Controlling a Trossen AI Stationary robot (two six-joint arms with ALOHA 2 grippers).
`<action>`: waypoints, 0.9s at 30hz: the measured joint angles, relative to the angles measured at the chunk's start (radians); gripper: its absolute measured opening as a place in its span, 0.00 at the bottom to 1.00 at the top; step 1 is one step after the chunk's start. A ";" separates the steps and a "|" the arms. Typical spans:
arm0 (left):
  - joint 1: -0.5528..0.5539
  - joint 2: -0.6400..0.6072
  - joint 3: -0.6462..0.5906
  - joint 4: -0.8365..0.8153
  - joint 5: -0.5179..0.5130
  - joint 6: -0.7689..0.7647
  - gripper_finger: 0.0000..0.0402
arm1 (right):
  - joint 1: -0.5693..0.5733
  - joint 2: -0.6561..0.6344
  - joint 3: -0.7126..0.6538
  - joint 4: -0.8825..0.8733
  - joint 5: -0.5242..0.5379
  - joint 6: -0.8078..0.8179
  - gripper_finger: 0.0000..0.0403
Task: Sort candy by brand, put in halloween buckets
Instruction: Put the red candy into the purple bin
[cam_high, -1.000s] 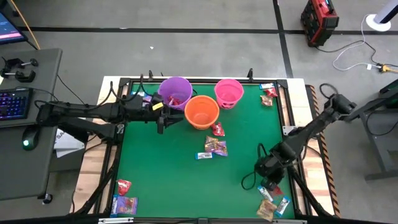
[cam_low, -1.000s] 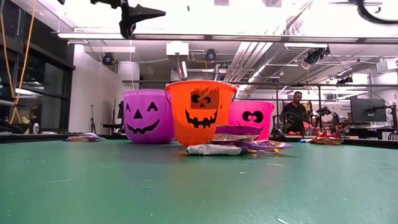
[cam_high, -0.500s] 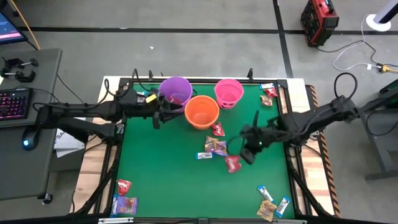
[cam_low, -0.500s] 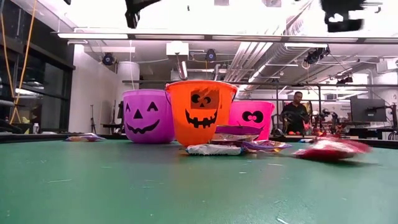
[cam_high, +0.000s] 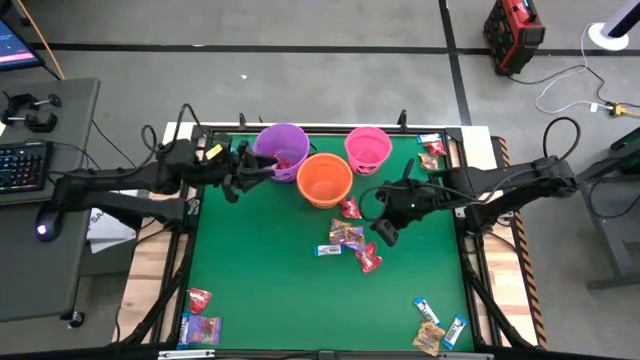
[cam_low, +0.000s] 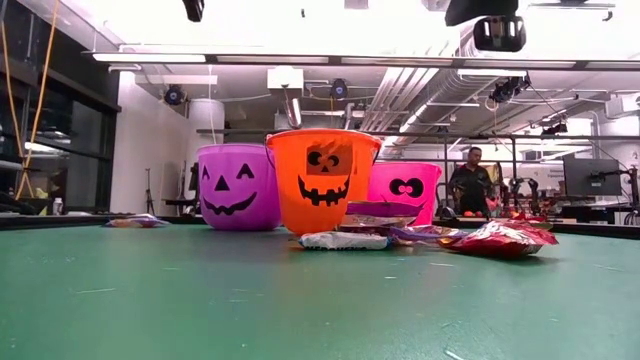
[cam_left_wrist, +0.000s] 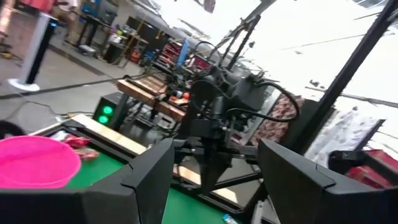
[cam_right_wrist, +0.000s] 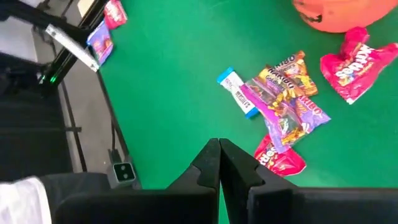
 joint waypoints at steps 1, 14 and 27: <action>0.000 -0.001 0.000 -0.010 -0.008 0.005 0.55 | 0.000 0.007 0.000 0.000 0.003 0.015 0.00; 0.000 0.000 0.000 -0.133 -0.016 0.001 0.55 | 0.092 0.320 -0.002 -0.090 -0.020 -0.260 0.55; -0.001 0.000 0.000 -0.146 -0.010 -0.018 0.55 | 0.099 0.577 -0.002 -0.096 0.058 -0.289 0.70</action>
